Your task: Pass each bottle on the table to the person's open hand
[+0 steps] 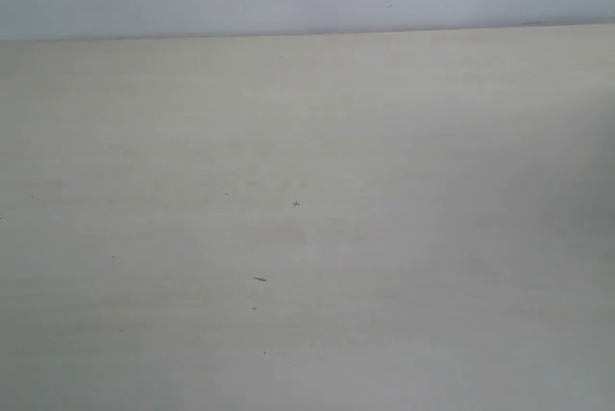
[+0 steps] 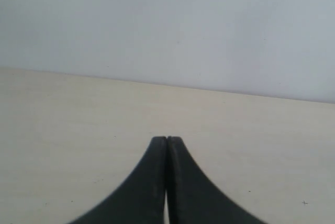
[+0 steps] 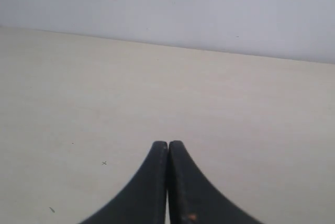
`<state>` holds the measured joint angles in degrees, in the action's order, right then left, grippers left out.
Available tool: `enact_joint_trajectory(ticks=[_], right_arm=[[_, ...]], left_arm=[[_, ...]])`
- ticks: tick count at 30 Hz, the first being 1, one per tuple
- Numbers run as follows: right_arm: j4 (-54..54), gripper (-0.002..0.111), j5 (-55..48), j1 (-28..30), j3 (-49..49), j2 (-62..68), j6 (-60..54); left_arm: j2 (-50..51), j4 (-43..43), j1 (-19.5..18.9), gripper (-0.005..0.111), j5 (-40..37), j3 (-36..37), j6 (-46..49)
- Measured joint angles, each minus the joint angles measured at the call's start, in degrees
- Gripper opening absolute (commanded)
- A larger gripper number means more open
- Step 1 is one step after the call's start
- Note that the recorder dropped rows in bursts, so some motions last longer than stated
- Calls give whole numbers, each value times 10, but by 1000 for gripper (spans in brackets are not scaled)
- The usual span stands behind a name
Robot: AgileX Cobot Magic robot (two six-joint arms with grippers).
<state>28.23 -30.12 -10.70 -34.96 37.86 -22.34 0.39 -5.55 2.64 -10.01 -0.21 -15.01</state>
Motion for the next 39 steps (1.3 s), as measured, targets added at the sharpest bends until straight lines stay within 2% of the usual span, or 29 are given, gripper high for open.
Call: enact_joint_trajectory(ticks=[6,17,21,24,29,33,39], right_arm=[[-12,0,-1,0,0,-25,-5],[-42,0,1,0,0,-160,-18],[-56,0,22,0,38,-221,-18],[-67,0,82,0,102,-263,-18],[-70,0,257,0,234,-315,20],[-70,0,359,0,326,-335,36],[-70,0,373,0,347,-357,39]], left_arm=[[0,0,0,0,0,0,0],[0,0,0,0,0,0,0],[0,0,0,0,0,0,0],[0,0,0,0,0,0,0],[0,0,0,0,0,0,0],[0,0,0,0,0,0,0],[0,0,-1,0,0,0,0]])
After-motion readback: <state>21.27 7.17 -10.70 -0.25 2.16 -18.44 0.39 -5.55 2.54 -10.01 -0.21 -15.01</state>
